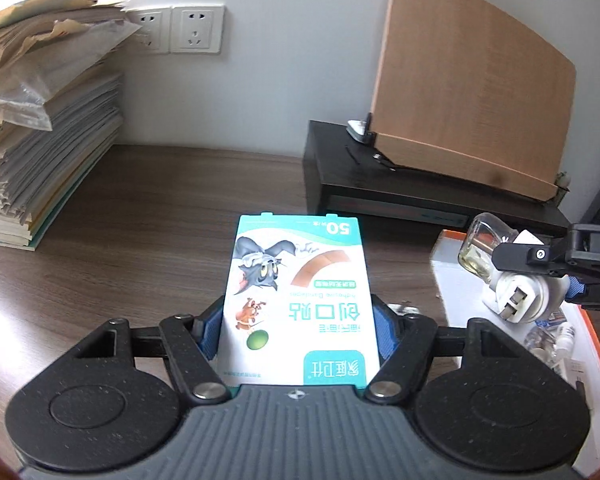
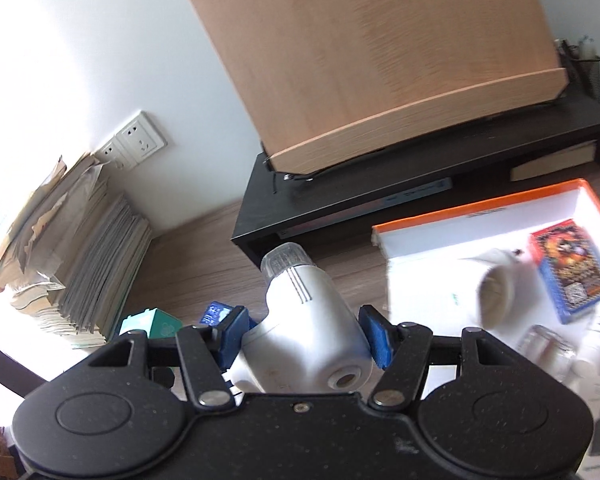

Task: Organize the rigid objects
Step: 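Carry the bandage box and white device over the white box with both tools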

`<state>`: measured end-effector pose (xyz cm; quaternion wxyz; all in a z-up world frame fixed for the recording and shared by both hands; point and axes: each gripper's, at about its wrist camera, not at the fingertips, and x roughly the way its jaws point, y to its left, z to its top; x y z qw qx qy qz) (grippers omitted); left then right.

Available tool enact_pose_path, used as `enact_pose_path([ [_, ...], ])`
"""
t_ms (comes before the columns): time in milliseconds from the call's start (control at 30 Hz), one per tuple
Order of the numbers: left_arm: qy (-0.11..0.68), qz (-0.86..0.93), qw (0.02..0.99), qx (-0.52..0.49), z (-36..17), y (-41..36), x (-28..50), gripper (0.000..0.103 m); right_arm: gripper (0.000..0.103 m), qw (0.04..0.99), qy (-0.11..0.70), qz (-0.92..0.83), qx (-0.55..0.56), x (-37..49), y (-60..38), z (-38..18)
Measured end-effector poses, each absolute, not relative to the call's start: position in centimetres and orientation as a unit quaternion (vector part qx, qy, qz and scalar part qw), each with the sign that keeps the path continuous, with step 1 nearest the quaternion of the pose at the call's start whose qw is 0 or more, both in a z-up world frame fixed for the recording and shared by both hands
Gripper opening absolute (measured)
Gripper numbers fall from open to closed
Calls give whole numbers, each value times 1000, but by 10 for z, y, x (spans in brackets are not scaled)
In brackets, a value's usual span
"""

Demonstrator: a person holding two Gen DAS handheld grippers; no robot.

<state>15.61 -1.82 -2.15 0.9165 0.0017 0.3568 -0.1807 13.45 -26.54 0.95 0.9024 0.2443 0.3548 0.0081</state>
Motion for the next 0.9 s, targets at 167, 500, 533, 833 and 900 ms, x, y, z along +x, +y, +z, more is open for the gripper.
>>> enact_pose_path([
  [167,351,-216,911,12,-11,-59,130,71,74,912,339,-28,230,93,-294,20],
  [500,345,-284,894,37,-10,-136,88,71,74,921,322,-109,190,23,-348,29],
  [533,345,-289,892,39,-11,-143,87,71,74,922,322,-116,183,19,-351,30],
  [833,345,-309,884,55,-15,-172,65,71,74,926,320,-148,138,-12,-365,33],
  [900,344,-309,885,57,-15,-174,61,71,74,927,318,-149,134,-15,-367,34],
])
